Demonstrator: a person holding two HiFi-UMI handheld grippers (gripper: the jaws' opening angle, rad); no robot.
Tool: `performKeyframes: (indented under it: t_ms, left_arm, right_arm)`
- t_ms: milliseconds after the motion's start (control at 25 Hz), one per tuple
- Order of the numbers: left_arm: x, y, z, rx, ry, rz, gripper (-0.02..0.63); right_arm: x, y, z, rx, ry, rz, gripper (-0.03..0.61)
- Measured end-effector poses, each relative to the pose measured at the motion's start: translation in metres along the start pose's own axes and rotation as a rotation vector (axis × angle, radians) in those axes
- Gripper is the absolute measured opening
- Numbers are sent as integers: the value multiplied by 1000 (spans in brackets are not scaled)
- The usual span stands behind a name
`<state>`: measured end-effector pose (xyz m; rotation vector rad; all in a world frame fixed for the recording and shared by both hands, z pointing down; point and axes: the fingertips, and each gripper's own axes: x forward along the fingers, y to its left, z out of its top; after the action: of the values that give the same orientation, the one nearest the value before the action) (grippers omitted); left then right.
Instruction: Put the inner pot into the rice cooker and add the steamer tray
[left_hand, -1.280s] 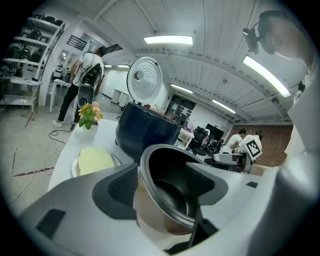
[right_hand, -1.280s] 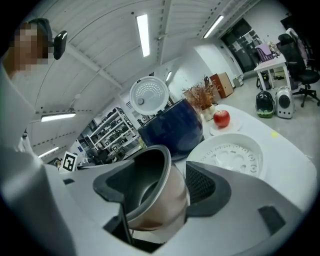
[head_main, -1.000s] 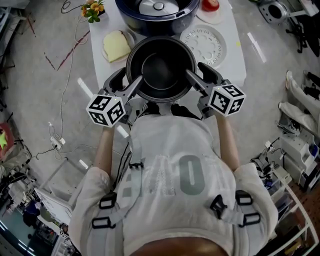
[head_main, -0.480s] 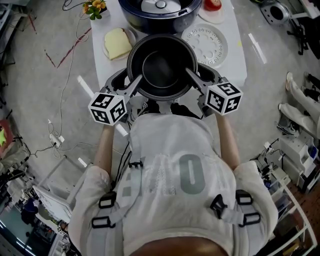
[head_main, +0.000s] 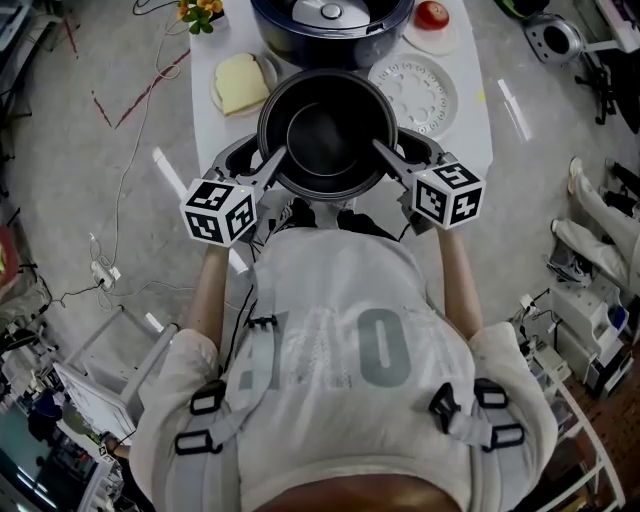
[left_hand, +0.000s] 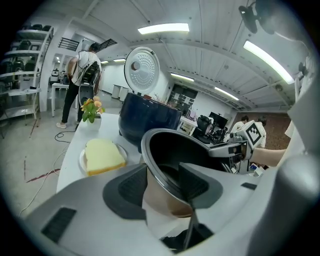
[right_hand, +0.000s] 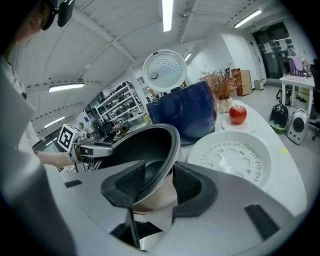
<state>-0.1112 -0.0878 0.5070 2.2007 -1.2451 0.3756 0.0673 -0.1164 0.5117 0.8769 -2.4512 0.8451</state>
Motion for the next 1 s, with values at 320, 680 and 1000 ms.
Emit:
performKeyframes:
  t_ms: [320, 680, 1000]
  left_arm:
    - [-28, 9, -5, -57, -38, 81, 201]
    - [-75, 29, 7, -111, -159, 215, 201]
    - [-125, 52, 45, -71, -274, 326, 201]
  right_arm:
    - [10, 23, 14, -96, 23, 85, 170]
    - [21, 74, 54, -304, 3, 184, 178]
    - [39, 119, 96, -364, -58, 282, 179]
